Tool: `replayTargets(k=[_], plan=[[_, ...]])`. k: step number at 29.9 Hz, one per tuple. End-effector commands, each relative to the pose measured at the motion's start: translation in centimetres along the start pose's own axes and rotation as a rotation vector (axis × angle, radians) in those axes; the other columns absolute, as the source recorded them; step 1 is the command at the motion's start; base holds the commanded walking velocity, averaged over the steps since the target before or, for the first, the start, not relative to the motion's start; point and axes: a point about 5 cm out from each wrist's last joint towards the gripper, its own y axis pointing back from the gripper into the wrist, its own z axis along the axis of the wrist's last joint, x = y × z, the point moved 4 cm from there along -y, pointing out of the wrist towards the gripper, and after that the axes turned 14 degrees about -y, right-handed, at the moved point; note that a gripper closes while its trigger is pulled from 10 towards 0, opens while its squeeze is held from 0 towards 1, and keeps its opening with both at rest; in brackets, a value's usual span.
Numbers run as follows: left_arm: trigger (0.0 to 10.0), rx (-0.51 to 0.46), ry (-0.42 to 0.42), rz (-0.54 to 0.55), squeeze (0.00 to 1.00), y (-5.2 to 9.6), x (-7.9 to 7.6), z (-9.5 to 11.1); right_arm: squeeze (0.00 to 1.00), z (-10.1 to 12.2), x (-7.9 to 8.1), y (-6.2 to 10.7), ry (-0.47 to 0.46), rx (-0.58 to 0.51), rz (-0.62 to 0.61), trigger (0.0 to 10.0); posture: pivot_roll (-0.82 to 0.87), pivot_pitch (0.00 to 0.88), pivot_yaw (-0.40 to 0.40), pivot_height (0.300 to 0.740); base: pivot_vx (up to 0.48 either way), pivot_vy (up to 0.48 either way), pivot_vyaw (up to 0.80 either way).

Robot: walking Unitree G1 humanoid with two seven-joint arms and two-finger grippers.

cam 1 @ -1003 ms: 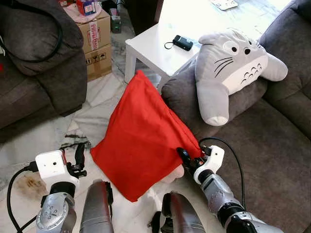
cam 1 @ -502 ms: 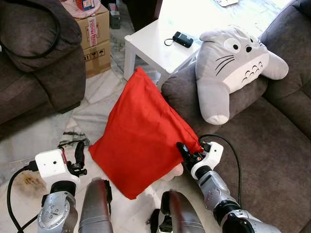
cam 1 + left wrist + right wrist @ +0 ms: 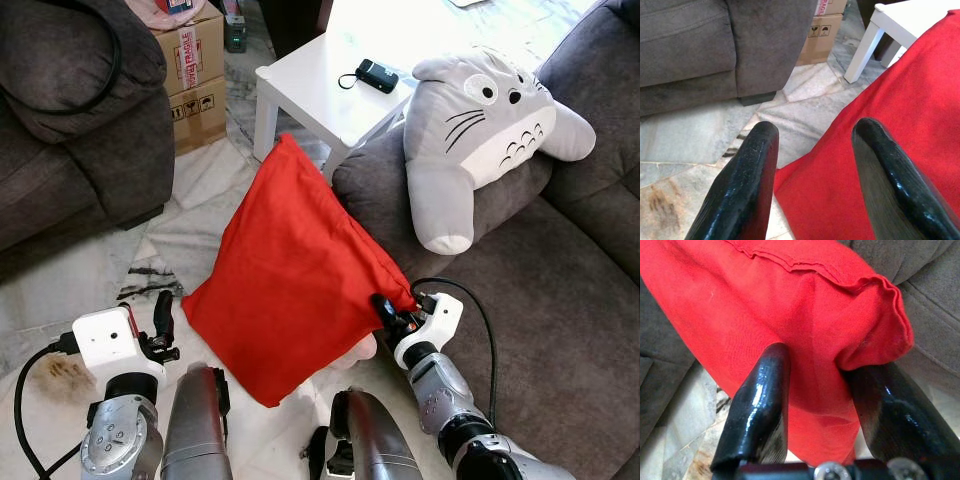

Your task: Move the pillow to the sofa from floor

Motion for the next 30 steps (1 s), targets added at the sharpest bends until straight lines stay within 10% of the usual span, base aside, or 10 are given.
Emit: replayTargets(k=[1, 30], plan=[[10.0, 0.006, -0.006, 0.008, 0.00, 0.4, -0.1, -0.1, 0.00, -0.1, -1.5, 0.8, -0.018, -0.019, -0.050, 0.0, 0.21, 0.336, -0.270, 0.634, 0.000, 0.000, 0.00], [10.0, 0.022, -0.024, 0.006, 0.00, -0.7, 0.3, -0.9, 0.00, -1.5, 0.0, 0.0, 0.005, 0.028, -0.041, 0.0, 0.25, 0.249, -0.257, 0.634, 0.000, 0.000, 0.00]])
